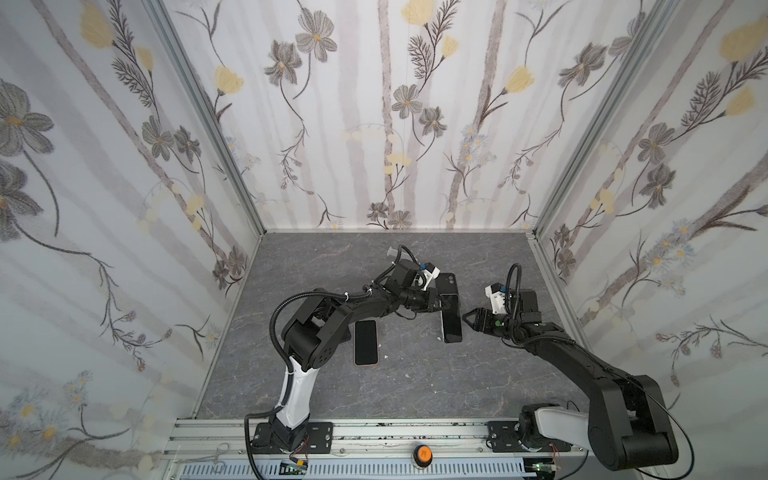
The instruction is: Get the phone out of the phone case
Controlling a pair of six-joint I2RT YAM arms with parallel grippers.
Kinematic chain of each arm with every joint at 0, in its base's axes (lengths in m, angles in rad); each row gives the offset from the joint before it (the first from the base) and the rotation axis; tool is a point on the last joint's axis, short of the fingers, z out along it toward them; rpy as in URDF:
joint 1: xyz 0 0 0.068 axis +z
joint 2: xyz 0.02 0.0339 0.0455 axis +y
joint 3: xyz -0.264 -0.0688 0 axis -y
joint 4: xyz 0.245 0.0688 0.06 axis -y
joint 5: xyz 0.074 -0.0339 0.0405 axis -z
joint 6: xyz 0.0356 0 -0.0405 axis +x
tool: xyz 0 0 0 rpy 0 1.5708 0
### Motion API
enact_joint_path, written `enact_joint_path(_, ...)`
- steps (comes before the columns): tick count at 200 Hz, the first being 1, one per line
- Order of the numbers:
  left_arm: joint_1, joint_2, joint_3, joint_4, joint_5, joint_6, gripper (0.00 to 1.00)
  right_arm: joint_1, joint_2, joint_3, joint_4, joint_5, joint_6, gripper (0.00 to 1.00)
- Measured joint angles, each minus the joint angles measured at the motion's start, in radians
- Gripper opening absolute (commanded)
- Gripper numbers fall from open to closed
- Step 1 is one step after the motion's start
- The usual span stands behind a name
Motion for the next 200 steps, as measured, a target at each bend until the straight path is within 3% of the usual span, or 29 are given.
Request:
enact_joint_path(138, -0.037, 0.103, 0.028, 0.03, 0.013, -0.119, 0.0, -0.012, 0.103, -0.071, 0.14, -0.05, 0.051, 0.57)
enact_joint_path(200, -0.039, 0.121, 0.021, 0.03, -0.011, -0.137, 0.09, -0.013, 0.167, -0.076, 0.196, -0.092, 0.068, 0.56)
